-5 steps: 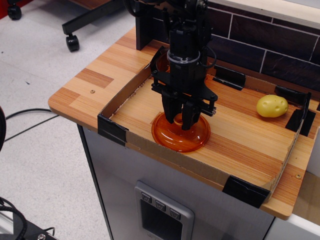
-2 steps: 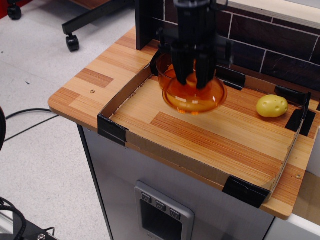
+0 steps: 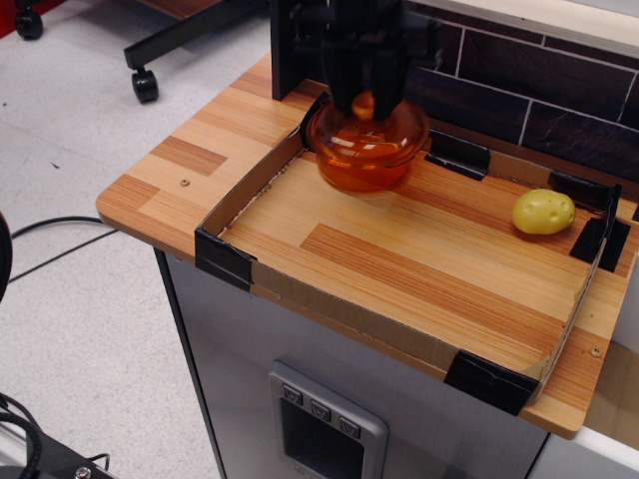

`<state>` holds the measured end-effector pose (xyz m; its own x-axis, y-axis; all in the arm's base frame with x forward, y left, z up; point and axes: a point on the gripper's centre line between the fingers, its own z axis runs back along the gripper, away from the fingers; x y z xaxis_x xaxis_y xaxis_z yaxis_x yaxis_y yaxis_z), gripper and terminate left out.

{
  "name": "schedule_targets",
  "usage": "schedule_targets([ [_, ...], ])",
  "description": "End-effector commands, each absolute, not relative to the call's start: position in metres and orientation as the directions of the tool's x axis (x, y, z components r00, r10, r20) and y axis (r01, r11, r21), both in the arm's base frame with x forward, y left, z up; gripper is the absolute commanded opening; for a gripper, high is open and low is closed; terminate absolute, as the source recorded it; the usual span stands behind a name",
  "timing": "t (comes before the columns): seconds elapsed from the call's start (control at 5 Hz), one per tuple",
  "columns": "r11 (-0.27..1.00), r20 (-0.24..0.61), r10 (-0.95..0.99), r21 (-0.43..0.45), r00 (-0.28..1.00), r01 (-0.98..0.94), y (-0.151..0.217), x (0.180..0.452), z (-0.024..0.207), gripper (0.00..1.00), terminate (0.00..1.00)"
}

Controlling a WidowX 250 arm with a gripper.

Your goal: Put lid on pot

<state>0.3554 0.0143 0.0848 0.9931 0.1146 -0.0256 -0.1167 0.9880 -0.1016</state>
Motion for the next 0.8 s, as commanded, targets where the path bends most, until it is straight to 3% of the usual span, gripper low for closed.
schedule_targets([
  [0.0,0.98,0.03,0.188,-0.067,0.982,-0.186,0.031,0.383,0.092,0.0,0.0],
  [0.6,0.972,0.029,0.23,-0.054,0.973,-0.228,0.03,0.399,0.087,0.0,0.0],
])
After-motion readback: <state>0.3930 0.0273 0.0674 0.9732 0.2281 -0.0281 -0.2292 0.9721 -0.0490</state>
